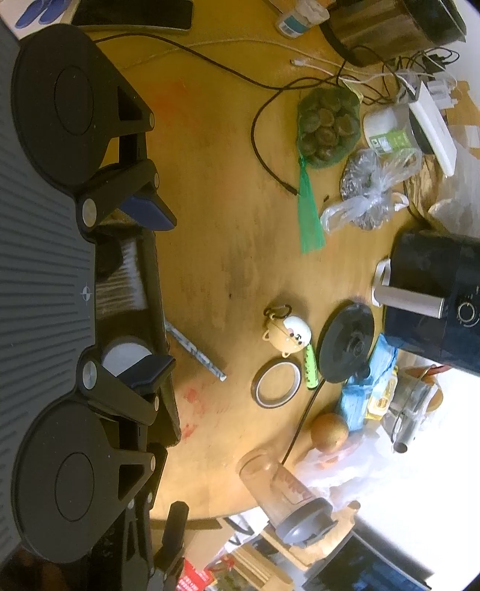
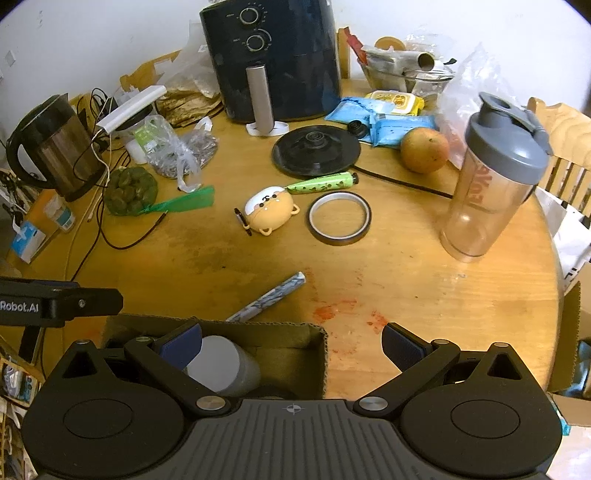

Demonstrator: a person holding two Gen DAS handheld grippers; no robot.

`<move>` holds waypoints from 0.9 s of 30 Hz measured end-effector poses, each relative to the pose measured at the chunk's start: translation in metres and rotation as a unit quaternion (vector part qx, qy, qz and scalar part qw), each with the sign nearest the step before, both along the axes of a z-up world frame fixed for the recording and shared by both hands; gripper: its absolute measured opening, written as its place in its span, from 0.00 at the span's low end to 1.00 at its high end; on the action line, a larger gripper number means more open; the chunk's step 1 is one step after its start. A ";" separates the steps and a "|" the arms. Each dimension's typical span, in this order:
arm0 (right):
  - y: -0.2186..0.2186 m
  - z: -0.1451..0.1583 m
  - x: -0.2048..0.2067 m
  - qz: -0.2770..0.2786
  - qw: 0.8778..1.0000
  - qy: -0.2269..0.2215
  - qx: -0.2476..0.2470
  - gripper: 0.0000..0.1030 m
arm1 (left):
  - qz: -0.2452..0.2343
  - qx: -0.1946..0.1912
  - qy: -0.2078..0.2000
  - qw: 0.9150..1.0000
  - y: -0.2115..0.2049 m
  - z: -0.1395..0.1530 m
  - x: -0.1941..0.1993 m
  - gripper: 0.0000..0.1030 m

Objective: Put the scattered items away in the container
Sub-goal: 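Lift both open grippers up out of the cardboard box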

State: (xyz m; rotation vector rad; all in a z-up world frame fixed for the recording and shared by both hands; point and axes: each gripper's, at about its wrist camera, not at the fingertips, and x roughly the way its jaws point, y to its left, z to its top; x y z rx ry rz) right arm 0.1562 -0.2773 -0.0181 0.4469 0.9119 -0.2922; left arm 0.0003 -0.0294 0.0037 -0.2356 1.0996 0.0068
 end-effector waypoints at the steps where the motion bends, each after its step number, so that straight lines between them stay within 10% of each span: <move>1: 0.000 -0.001 0.003 0.003 1.000 0.005 0.001 1.00 | 0.002 0.000 0.000 1.000 0.001 0.000 -0.001 0.71; 27: -0.006 -0.021 0.073 0.068 0.991 0.110 0.037 1.00 | 0.059 0.002 -0.013 0.998 0.027 0.000 -0.017 0.71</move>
